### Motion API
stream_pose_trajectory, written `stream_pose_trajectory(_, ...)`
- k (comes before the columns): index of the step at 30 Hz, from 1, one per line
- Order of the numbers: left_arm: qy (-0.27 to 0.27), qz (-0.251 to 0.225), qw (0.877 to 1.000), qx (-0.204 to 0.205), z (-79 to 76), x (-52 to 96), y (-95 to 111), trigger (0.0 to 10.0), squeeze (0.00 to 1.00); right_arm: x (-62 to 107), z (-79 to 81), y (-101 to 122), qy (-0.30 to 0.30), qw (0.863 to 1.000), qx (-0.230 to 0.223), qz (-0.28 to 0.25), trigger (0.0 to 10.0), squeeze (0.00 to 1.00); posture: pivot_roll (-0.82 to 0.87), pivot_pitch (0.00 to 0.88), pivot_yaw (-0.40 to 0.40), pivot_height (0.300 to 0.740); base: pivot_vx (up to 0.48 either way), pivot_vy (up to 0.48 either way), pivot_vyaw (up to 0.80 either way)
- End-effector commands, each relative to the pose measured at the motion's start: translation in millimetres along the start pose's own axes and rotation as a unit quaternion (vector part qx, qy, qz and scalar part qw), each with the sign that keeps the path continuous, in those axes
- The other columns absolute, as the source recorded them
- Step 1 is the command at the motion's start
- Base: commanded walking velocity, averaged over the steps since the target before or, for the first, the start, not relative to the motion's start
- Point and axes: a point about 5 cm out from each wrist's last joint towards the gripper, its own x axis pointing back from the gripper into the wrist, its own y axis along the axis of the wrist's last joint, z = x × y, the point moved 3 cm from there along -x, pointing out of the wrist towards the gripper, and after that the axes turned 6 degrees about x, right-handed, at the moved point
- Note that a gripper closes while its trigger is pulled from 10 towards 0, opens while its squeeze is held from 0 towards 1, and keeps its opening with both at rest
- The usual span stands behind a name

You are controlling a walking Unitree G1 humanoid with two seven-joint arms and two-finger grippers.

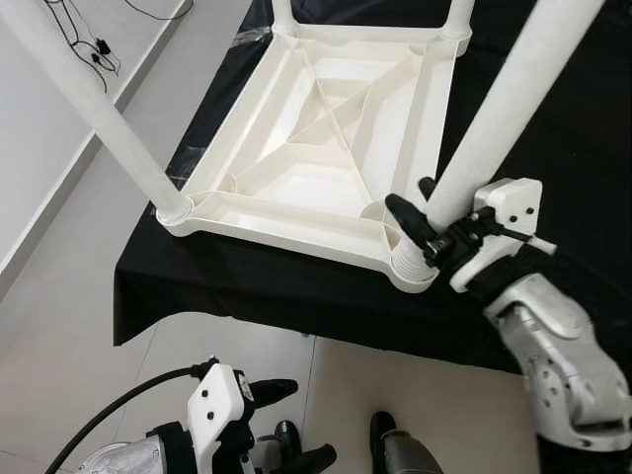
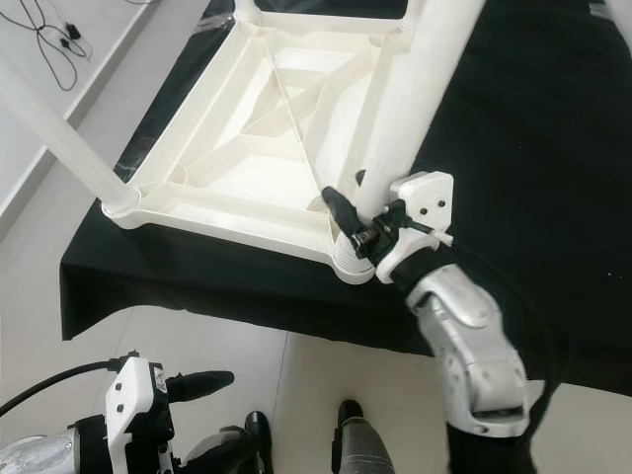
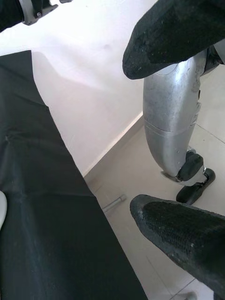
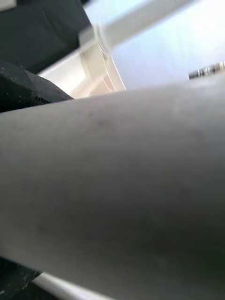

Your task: Building children table

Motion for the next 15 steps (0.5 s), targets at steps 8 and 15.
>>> stream_pose_trajectory(8,0.003,0.007,1.000,0.005,-1.0,-0.1,-4.8,10.0,0.00,8.4,31.3,-31.3,0.177,0.980,0.071,0.057,10.0,0.00,-0.01,0.370,0.102,0.740,0.000,0.000,0.00)
stream_pose_trajectory(15,0.003,0.007,1.000,0.005,-0.9,0.0,-4.5,10.0,0.00,1.5,25.7,-44.7,0.191,0.972,0.086,0.101,10.0,0.00,-0.01,0.375,0.102,0.740,0.000,0.000,0.00)
